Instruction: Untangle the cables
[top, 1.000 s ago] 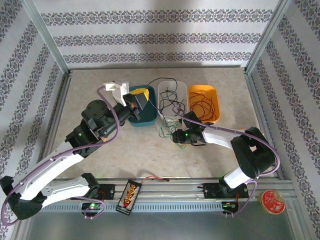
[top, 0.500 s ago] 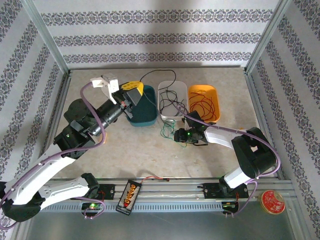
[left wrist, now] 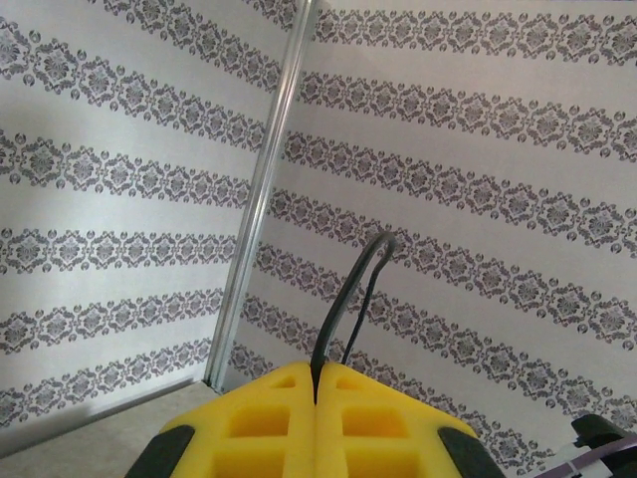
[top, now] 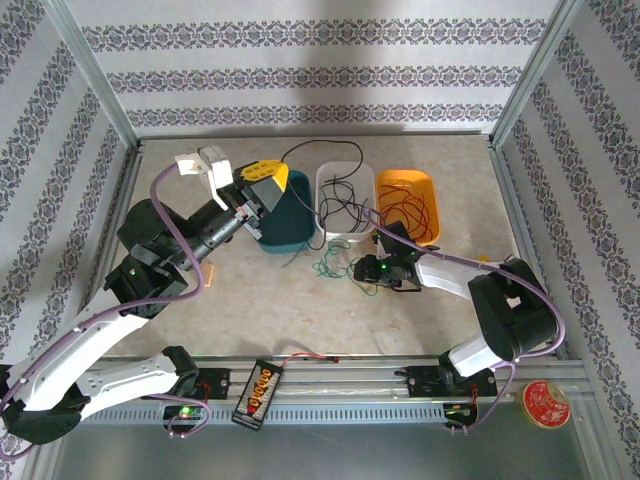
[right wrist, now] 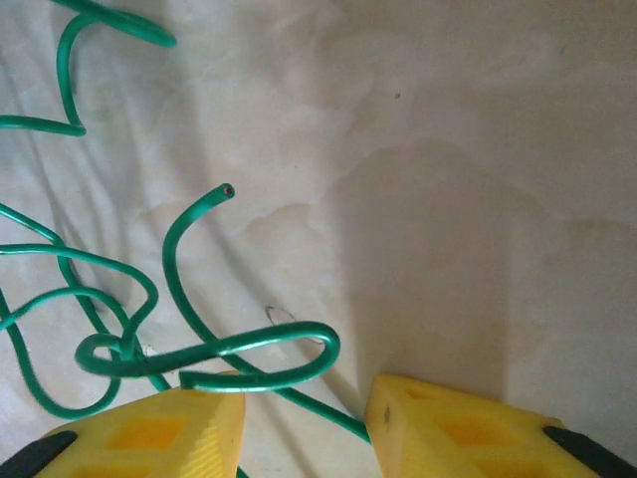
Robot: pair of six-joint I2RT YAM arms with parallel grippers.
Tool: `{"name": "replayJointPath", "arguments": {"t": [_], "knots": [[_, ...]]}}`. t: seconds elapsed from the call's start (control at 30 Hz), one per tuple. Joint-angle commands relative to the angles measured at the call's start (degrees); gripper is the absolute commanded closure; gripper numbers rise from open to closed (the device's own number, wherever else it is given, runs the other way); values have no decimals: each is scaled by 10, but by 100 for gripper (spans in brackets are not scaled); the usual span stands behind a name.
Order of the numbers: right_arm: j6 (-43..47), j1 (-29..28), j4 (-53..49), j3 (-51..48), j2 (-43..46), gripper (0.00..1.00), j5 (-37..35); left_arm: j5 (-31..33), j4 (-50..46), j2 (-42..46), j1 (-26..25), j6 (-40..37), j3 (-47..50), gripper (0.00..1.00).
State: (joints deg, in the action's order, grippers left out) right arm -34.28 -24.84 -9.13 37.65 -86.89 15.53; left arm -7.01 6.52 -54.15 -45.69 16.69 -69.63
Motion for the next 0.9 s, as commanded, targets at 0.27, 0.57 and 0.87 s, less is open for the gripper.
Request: {"name": "replayJointPath", "arguments": {"t": [0.27,0.57,0.87], "knots": [[-28,22,-89,-21,200,52,-157,108,-82,-136,10,10,-117,100],[-15,36,-110,-15,308,51,-201,22,-75,-339,109,87,-235,100],[-4,38,-132,-21,322,51,-171,38,-106,-501,139,123,-218,100]]}}
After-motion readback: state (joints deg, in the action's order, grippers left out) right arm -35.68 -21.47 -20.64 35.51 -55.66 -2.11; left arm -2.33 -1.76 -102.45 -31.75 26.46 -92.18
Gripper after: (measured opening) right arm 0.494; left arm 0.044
